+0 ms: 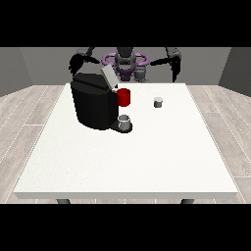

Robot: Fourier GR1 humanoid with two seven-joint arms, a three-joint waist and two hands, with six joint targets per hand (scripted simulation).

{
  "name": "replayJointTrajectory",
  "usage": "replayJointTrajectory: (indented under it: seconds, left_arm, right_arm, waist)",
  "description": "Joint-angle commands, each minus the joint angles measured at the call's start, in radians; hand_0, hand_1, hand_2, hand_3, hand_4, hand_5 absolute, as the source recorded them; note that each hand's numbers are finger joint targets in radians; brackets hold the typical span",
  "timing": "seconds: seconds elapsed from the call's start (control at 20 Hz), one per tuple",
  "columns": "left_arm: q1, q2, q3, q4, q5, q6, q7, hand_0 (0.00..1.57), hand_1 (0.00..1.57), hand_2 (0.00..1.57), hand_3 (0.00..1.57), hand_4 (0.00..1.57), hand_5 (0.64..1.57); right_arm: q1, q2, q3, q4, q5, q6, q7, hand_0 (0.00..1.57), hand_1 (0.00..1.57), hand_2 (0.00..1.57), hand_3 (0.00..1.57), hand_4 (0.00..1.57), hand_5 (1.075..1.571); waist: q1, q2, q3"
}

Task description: Insert the coffee pod into the coffee machine and close the lid

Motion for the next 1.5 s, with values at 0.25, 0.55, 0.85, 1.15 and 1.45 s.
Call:
replayJointTrajectory:
  seconds: [0.25, 0.55, 0.85, 1.15, 1.45]
  left_arm:
    - [-0.144, 0.055, 0.062, 0.287, -0.058, -0.010, -0.044, 0.00, 0.00, 0.00, 0.00, 0.00, 1.571]
    - [-0.239, 0.073, 0.069, 0.425, -0.092, -0.020, -0.016, 0.00, 0.00, 0.00, 0.00, 0.00, 1.571]
    - [-0.290, 0.073, 0.018, 0.512, -0.208, 0.034, -0.068, 0.00, 0.00, 0.00, 0.00, 0.00, 1.571]
    - [-0.307, 0.076, -0.014, 0.583, -0.272, 0.016, -0.054, 0.22, 0.22, 0.53, 0.22, 0.00, 1.571]
    - [-0.321, 0.088, -0.035, 0.648, -0.350, 0.064, -0.100, 0.62, 0.62, 0.74, 0.48, 0.00, 1.571]
  right_arm:
    - [-0.039, 0.006, 0.010, -0.037, -0.018, 0.018, -0.010, 0.00, 0.00, 0.00, 0.00, 0.19, 1.571]
    - [-0.082, -0.015, -0.013, 0.030, -0.031, 0.002, -0.009, 0.00, 0.00, 0.00, 0.00, 0.28, 1.571]
    - [-0.146, -0.001, -0.017, 0.073, -0.026, -0.019, 0.002, 0.00, 0.00, 0.00, 0.00, 0.35, 1.571]
    - [-0.118, 0.020, 0.017, 0.129, 0.030, -0.065, 0.042, 0.00, 0.00, 0.00, 0.00, 0.37, 1.571]
    - [-0.159, -0.004, 0.000, 0.193, 0.051, -0.074, 0.016, 0.00, 0.00, 0.00, 0.00, 0.42, 1.571]
  waist:
    - [-0.060, 0.085, 0.0000]
    - [-0.043, 0.096, 0.0003]
    - [-0.044, 0.138, 0.0002]
    - [-0.023, 0.082, 0.0002]
    - [-0.014, 0.108, 0.0002]
